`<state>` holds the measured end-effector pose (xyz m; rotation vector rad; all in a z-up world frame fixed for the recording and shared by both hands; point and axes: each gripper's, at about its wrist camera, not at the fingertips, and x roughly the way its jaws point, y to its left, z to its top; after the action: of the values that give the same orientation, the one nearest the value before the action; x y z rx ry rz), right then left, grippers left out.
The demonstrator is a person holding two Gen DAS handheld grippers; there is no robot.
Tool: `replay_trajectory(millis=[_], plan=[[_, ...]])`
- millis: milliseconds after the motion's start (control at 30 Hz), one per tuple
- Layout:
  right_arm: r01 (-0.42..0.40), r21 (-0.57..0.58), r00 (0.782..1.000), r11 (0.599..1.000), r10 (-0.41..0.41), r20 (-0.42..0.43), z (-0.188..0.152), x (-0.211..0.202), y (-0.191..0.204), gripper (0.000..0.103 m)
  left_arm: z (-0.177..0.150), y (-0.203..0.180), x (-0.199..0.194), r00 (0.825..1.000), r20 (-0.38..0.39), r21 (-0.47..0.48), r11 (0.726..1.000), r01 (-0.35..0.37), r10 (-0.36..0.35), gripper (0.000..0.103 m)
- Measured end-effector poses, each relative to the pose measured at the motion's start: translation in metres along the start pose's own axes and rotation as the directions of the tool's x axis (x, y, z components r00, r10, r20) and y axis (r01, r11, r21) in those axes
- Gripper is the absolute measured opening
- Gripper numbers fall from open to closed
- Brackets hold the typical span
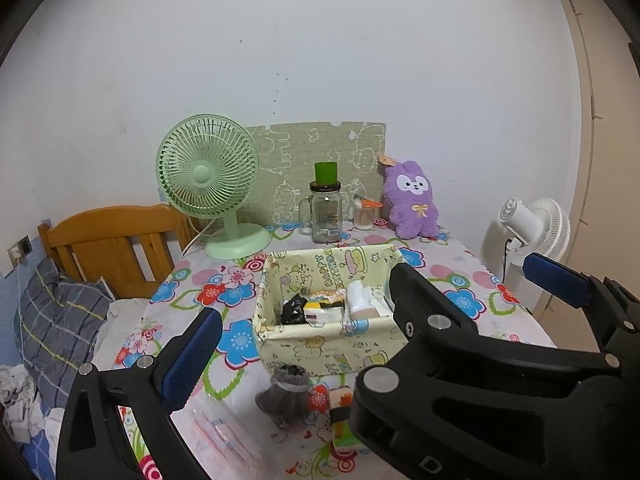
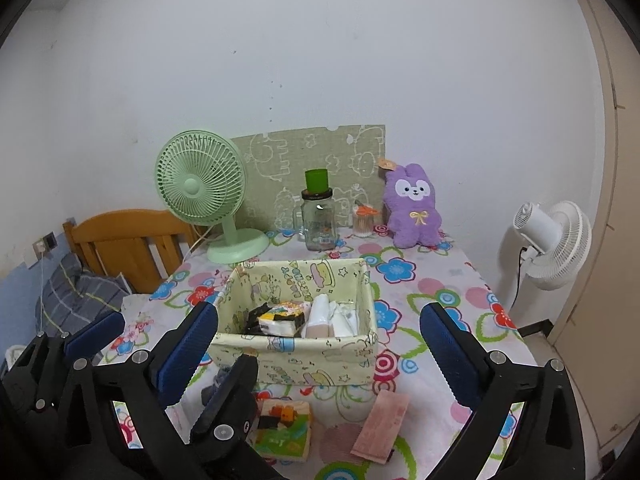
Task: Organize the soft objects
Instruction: 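Withdraw both open grippers up and away from the fabric box, then grasp the pink paper packet with the right gripper while the left grasps the green tissue pack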
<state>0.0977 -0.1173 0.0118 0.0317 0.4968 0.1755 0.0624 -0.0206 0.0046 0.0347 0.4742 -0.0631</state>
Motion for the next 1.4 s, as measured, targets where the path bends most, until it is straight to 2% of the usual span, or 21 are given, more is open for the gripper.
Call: replay_trajectory(millis=[400, 633, 833, 1400], plan=[[0.022, 0.011, 1.000, 1.000, -0.022, -0.017, -0.025, -0.016, -0.009, 0.103, -0.024, -0.009, -0.008, 0.999, -0.012, -0.004, 0.999, 0.031, -0.031, 0.103], [0.074, 0.004, 0.997, 0.997, -0.074, -0.021, -0.039, -0.019, -0.015, 0.103, -0.038, -0.015, -0.005, 0.998, -0.023, -0.005, 0.998, 0.057, -0.057, 0.103], [0.114, 0.008, 0.993, 0.993, -0.114, -0.044, -0.056, -0.009, -0.020, 0.103, -0.055, -0.017, 0.007, 0.997, -0.048, -0.009, 0.999, 0.052, -0.053, 0.103], [0.124, 0.038, 0.978, 0.992, -0.115, -0.174, -0.097, 0.046, -0.034, 0.102, -0.092, -0.018, 0.058, 0.986, -0.159, -0.032, 0.999, 0.037, -0.042, 0.102]])
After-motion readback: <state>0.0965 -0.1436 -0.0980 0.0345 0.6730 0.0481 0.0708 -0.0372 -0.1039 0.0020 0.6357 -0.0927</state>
